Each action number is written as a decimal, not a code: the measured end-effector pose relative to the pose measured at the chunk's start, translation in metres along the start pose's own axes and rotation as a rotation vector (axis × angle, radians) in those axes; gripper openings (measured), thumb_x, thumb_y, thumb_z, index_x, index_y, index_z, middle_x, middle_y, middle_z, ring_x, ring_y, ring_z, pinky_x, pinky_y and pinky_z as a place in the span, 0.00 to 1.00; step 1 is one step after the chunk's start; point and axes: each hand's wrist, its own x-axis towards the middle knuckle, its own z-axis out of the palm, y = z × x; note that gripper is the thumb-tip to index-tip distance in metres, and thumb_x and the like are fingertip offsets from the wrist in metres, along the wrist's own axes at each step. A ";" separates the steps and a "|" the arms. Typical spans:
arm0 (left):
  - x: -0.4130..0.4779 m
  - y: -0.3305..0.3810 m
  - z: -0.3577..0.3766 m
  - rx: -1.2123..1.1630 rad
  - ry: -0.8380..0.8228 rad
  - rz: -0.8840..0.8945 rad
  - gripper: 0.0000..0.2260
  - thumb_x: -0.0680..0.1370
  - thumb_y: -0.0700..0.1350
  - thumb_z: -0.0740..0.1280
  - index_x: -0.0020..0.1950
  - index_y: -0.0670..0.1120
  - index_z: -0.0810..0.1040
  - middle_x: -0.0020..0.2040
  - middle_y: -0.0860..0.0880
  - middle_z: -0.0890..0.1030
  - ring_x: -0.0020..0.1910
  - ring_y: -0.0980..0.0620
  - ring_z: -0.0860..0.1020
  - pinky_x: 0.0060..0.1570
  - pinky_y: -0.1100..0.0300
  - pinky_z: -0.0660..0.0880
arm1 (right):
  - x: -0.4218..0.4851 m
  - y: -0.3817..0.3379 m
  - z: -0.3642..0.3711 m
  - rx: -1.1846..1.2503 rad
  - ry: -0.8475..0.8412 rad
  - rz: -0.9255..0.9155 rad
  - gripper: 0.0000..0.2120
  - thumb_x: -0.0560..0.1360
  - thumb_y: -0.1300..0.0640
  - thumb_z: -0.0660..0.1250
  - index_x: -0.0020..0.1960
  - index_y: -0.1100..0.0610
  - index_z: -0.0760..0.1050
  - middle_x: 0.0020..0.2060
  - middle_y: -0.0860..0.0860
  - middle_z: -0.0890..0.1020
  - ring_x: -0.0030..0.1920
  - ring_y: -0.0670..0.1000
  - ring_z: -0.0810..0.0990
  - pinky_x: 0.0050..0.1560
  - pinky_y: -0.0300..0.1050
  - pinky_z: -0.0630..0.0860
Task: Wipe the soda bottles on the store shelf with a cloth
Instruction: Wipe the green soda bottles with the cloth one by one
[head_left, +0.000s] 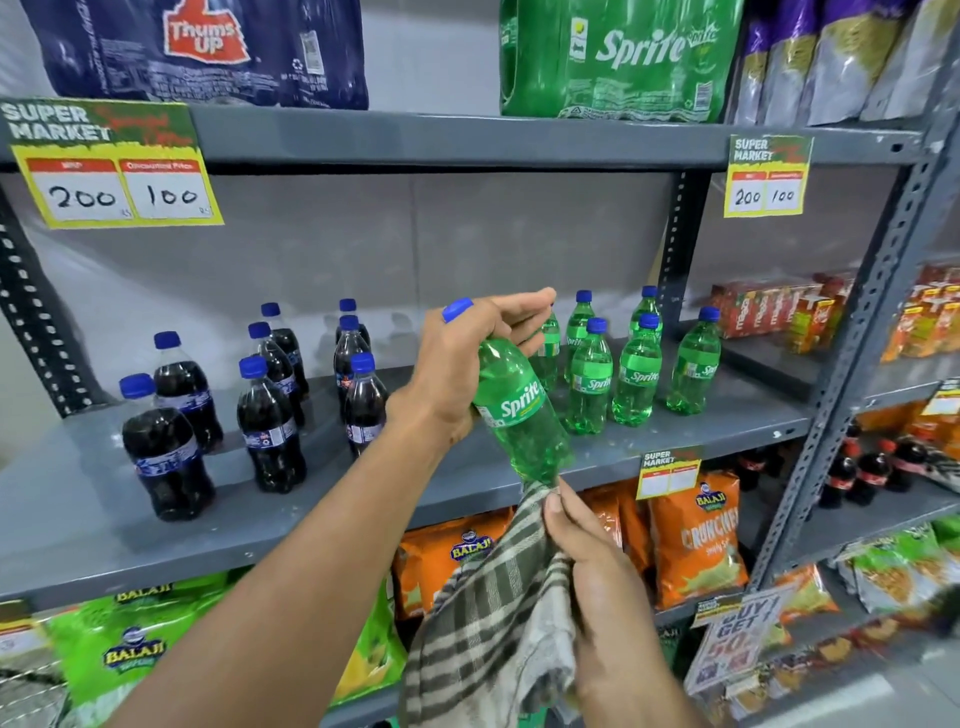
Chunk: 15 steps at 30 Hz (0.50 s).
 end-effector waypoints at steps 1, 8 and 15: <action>-0.001 -0.001 -0.001 0.015 -0.008 -0.006 0.21 0.68 0.38 0.58 0.54 0.34 0.83 0.58 0.39 0.85 0.61 0.45 0.83 0.61 0.52 0.78 | 0.003 -0.002 -0.001 0.028 0.001 0.010 0.12 0.79 0.59 0.67 0.60 0.47 0.81 0.53 0.51 0.87 0.56 0.55 0.85 0.62 0.58 0.78; -0.006 -0.011 -0.004 0.091 0.016 0.021 0.20 0.68 0.37 0.58 0.52 0.35 0.85 0.53 0.38 0.86 0.60 0.43 0.83 0.62 0.50 0.79 | 0.011 0.003 -0.002 0.096 -0.017 0.128 0.17 0.81 0.62 0.63 0.69 0.53 0.74 0.61 0.58 0.82 0.55 0.60 0.83 0.48 0.53 0.81; -0.007 -0.016 -0.009 0.149 0.004 0.011 0.19 0.68 0.37 0.58 0.51 0.35 0.85 0.54 0.36 0.86 0.60 0.41 0.83 0.63 0.48 0.78 | 0.012 -0.001 -0.004 0.090 0.172 -0.192 0.11 0.78 0.63 0.69 0.57 0.51 0.84 0.51 0.49 0.88 0.53 0.52 0.86 0.54 0.53 0.82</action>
